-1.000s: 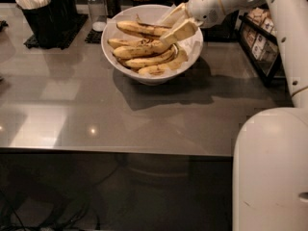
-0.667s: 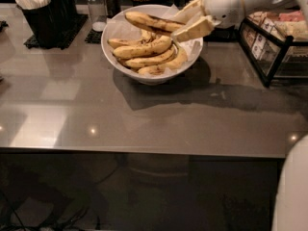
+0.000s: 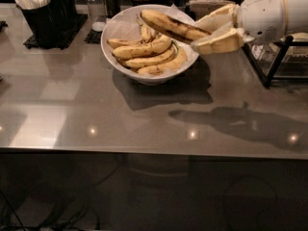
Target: Pick banana from white bowl
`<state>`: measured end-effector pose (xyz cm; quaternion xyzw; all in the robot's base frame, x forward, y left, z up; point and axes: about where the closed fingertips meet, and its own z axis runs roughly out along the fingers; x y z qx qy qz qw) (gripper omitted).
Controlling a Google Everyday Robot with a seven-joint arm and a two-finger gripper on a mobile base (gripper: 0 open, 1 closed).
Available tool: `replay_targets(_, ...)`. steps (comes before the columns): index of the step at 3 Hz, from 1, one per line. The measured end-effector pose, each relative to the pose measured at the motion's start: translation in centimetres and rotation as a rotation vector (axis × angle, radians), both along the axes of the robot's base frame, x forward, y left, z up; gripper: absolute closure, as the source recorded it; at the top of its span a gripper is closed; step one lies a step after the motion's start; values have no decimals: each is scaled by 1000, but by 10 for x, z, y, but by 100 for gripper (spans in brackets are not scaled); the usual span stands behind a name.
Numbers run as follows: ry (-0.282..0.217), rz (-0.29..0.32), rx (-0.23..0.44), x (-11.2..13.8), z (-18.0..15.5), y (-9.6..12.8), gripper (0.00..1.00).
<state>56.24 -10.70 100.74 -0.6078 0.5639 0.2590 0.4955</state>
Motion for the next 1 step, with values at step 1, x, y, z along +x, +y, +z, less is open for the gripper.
replay_targets(1,24,-5,-37,-29,-9,-2,100)
